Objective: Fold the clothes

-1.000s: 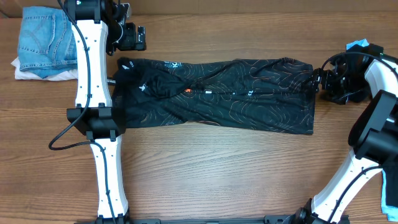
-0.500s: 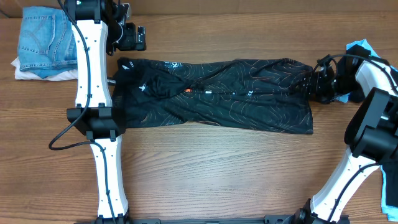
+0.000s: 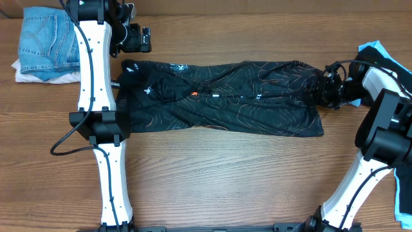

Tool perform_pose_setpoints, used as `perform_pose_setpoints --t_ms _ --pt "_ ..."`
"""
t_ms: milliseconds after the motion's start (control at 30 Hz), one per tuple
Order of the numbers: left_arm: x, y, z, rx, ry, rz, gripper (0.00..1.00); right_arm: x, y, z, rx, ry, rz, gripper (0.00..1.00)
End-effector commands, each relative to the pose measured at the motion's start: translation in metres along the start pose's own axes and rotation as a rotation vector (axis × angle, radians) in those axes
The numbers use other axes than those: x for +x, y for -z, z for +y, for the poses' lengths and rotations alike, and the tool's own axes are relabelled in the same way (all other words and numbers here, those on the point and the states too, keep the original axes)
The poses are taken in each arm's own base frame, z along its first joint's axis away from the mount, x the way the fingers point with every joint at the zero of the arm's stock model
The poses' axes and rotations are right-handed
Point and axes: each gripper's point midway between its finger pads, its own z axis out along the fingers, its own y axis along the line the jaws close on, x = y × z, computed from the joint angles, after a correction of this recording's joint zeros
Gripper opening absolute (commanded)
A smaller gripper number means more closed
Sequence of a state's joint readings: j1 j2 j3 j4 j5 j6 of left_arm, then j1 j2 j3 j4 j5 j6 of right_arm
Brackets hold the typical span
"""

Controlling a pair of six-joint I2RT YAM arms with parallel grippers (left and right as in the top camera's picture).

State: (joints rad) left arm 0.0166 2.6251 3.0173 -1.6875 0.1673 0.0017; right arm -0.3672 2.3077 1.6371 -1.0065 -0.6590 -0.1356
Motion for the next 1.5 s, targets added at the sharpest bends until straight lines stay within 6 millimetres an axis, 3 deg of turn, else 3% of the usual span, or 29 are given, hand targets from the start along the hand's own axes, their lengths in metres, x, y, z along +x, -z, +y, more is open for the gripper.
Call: perform_pose_setpoints --t_ms 0,167,333,767,1000,1133,1267,1467 --pt "-0.005 0.021 -0.005 -0.005 -0.003 -0.05 1.0 0.006 -0.02 -0.063 0.282 -0.12 0.046 0.04" --pt "-0.005 0.021 -0.005 -0.005 -0.003 -0.05 1.0 -0.017 0.003 -0.055 0.357 -0.144 -0.004 0.04" --pt "-0.005 0.021 -0.005 -0.005 -0.003 -0.05 1.0 -0.025 0.014 -0.036 0.474 -0.088 0.005 0.04" --pt "-0.005 0.021 -0.005 -0.005 -0.003 -0.05 1.0 -0.015 -0.021 0.022 0.679 0.066 0.043 0.04" --pt "-0.005 0.021 -0.005 -0.005 -0.003 -0.05 1.0 -0.01 -0.012 0.039 0.939 0.085 -0.017 0.04" --pt "-0.005 0.021 -0.005 -0.005 -0.003 -0.05 1.0 -0.003 -0.02 0.051 0.961 0.126 -0.006 0.04" --pt "-0.005 0.021 -0.005 -0.005 -0.003 -0.05 1.0 -0.005 -0.02 0.05 0.959 0.092 -0.03 0.04" --pt "-0.005 0.021 -0.005 -0.005 -0.003 -0.05 1.0 -0.014 0.005 0.02 0.962 -0.029 -0.055 0.04"
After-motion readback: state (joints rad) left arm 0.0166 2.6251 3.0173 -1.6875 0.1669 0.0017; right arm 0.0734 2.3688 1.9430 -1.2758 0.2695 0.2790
